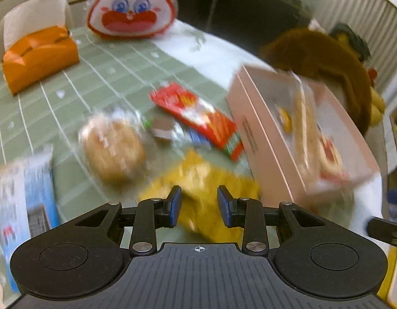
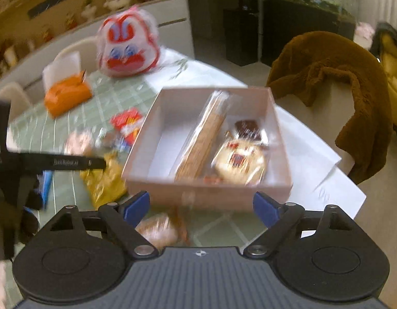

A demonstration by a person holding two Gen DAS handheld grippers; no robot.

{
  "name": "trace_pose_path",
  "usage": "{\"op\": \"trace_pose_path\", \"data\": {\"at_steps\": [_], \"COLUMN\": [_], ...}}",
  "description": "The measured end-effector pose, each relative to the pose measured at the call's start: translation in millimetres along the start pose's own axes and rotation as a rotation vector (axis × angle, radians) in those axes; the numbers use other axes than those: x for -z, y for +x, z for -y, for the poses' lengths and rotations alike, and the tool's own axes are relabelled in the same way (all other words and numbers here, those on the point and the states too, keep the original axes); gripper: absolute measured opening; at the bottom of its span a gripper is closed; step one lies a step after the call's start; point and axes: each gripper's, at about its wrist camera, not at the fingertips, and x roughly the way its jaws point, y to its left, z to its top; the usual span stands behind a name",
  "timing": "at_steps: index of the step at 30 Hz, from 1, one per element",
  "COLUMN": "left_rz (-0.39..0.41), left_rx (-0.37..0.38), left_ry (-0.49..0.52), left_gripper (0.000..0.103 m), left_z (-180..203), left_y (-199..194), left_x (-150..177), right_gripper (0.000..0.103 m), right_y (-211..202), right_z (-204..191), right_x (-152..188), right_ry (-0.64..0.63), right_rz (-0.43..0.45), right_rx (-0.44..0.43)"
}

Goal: Organize snacks
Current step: 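Carry the biscuit stick and rice cracker into the pink box and release, then grasp the yellow foil packet with left gripper while right grasps the wafer packet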

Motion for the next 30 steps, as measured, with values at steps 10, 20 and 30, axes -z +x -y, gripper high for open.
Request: {"op": "trace_pose_path", "data": {"at_steps": [10,20,30], "left_rz": [-0.057,0.078,-0.04], "left_rx": [0.103,0.055,0.088], "left_ry": [-0.267,-0.115,-0.193], "left_gripper": [0.034,0.034,0.034], "left_z": [-29.4,-13.0,-31.1], "left_y": [-22.9,10.0,9.0], "left_x": [38.4,-47.8,-2.2], "right_gripper": [0.088,0.088,0.088], "right_y": [31.7,46.3,47.8], "right_z": [-25.8,-43.1,-22.4], "right_x": [16.7,12.6,35.1], "right_ry": [0.06,0.043,0.075], "right_rz": [-0.096,-0.12,-0.161], "right_rx": [-0.067,-0.076,-0.034]}}
